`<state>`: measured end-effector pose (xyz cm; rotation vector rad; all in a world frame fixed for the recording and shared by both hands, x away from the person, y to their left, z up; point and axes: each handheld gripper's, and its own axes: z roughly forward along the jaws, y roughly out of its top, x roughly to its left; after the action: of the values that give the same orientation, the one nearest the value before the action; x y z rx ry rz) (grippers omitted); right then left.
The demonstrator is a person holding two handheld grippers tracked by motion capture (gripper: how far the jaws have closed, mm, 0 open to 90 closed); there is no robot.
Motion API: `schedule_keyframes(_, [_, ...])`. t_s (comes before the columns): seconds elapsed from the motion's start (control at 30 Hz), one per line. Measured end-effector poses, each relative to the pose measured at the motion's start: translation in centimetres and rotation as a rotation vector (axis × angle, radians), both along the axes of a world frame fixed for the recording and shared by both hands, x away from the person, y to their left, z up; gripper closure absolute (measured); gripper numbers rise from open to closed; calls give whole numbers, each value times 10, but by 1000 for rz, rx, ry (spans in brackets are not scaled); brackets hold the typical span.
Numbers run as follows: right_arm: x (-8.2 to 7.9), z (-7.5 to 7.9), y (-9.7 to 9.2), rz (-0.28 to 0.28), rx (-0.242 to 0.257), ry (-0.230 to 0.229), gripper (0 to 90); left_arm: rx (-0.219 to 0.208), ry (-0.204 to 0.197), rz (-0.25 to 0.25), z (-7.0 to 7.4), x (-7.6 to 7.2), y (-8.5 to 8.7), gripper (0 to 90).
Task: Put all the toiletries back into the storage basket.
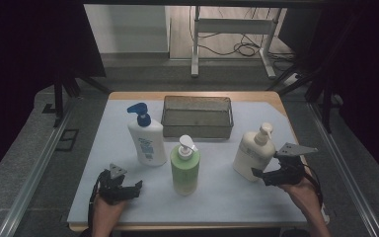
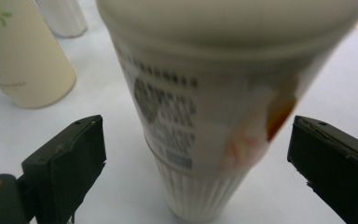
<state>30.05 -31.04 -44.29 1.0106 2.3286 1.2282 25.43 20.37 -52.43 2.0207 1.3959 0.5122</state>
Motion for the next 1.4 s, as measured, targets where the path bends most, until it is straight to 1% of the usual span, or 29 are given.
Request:
schedule_keyframes(0.07, [1,1,1,5,1,-10,48,0,0,0,0,0,0,118])
schedule_keyframes(0.2, [4,4,2,2,-2,-14,71,0,0,0,0,0,0,118])
schedule_keyframes(0.37, [6,7,5,-18,-10,8,132,1,0,0,0,0,0,118])
schedule_keyframes(0.47, [8,9,7,-18,-9,13,139,1,0,-1,0,0,0,118])
schedule_keyframes(0.67, [12,12,13,-17,-25,1,164,1,0,0,0,0,0,118])
schedule_keyframes(0.8, [16,14,16,-21,-28,-4,216,1,0,-1,0,0,0,118])
schedule_keyframes(0.83, [17,15,17,-18,-28,-5,254,1,0,0,0,0,0,118])
schedule_keyframes(1.03, [18,16,19,-12,-35,-2,302,1,1,-1,0,0,0,118])
schedule_keyframes(1.17, [19,17,20,-8,-27,-4,335,1,1,-1,0,0,0,118])
schedule_keyframes(1.27, [19,17,21,-17,-38,-10,374,0,0,0,0,0,0,118])
schedule_keyframes(1.4, [19,18,21,-18,-44,-15,379,0,0,0,0,0,0,118])
